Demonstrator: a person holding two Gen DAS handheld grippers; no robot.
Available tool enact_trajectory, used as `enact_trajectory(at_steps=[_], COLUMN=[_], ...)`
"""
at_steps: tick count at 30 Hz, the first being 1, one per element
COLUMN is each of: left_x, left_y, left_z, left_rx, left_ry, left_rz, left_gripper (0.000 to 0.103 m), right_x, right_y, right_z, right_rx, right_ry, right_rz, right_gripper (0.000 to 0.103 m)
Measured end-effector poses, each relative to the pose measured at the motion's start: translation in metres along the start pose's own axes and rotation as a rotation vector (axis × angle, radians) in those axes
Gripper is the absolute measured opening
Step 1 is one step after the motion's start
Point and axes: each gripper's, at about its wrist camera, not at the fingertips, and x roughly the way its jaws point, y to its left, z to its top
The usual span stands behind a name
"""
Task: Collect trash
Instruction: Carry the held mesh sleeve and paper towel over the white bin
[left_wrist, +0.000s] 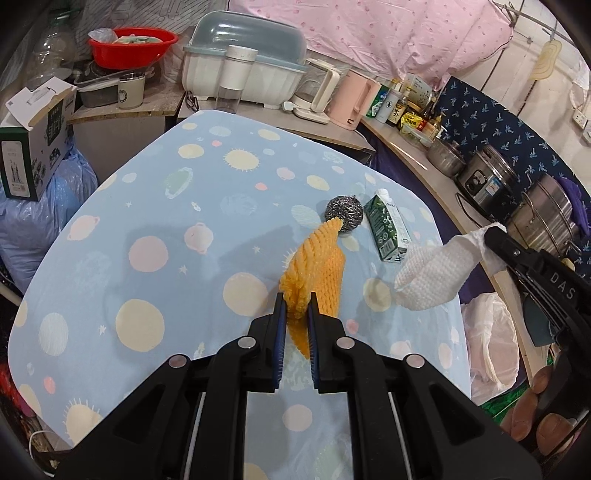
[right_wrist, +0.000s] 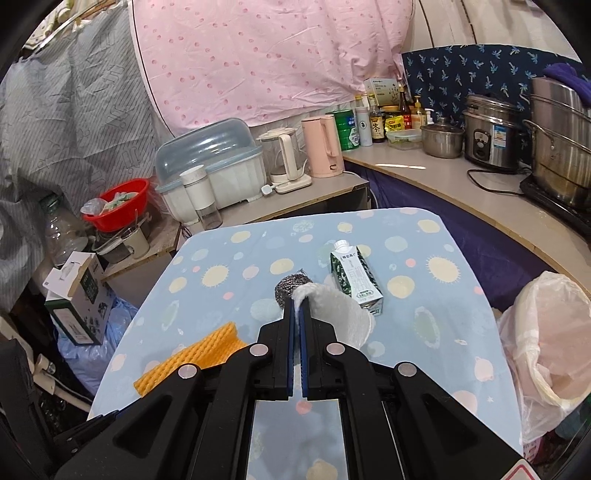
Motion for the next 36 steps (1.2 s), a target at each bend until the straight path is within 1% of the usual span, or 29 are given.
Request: enact_trajectory(at_steps=[11,22,30,36], left_x=[-0.015,-0.021,-0.023,-0.019], left_y=[-0.024,-0.056,-0.097,-0.142], left_z=[-0.006,-0.002,-0.003,-0.007], left_rx=[0.057,0.120,0.194,0.274], left_ry=[-0.009,-0.013,-0.007,0.002], left_rz=[-0.028,-0.070,-0.115,-0.150], left_gripper=[0.010,0.010,0.010,0.010], right_x=[-0.052,-0.105,-0.131,-0.147], right_y=[-0.030,-0.094,-0.135,-0.173], right_z=[0.006,0.006,0.007,0.006], right_rx=[0.036,0.130,0.173,0.212], right_ry=[-0.083,-0.170,-0.214,-0.240], right_rz=[-0.032,-0.114,-0.163,-0.206], right_gripper=[0.003,0.003,0.003,0.003])
